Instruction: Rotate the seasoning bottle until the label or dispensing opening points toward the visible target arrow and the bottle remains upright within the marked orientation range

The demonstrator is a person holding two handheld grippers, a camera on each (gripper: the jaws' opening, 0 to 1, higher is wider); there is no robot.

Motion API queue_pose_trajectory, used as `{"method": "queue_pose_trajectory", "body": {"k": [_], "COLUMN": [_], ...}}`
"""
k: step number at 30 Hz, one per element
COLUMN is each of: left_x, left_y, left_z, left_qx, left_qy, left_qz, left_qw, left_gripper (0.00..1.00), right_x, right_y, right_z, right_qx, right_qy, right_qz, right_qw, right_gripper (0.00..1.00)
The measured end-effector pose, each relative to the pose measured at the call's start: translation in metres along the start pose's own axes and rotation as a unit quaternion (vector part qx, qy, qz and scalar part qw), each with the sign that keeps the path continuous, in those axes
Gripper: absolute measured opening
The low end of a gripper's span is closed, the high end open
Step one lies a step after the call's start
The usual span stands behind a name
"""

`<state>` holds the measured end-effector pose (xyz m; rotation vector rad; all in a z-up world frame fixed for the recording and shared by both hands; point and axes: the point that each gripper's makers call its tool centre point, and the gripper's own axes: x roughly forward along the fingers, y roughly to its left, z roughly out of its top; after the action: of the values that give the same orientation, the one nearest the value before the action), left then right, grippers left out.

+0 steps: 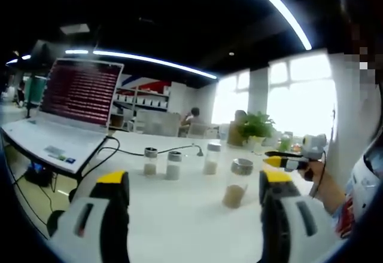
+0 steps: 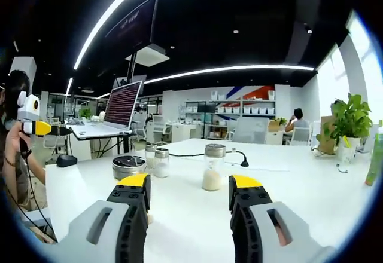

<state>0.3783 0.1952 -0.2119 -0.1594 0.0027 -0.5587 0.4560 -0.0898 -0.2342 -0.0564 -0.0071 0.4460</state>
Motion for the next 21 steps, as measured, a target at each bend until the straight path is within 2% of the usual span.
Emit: {"method": "queue_pose_trajectory", "body": {"k": [9,14,18,21], "left_x": [-0.001,-0.002,-0.001,-0.002], "left_y": [0.001,0.002,0.002,0.002], "left_z": [-0.001,0.000,-0.001,0.000], "left_qx": [-0.002,-0.003,-0.003,-0.003], "left_qy": [0.000,-0.001,0.001,0.000], "left_qz": [0.001,0.003,0.003,0.002], "left_qw": [1.0000,1.0000,1.0000,1.0000], "left_gripper": [0.95,0.95,0.95,0.95], "right_x": [0.021,0.033,0.050,0.065], "right_y": [-0.012,-0.024,-0.031,-0.034], "right_z": [0.009,0.017,0.019,0.016], "right_qx": [-0.013,-0.013,-0.027,-0.026], "right_qy": [-0.005,-0.019,-0.017,-0.009], "right_qz": [-0.006,-0.016,-0.022,-0.012], "right_qw": [0.9999,0.9996,0.9992,0.9996], "right_gripper": [0.56,0.56,0.57,0.60]}}
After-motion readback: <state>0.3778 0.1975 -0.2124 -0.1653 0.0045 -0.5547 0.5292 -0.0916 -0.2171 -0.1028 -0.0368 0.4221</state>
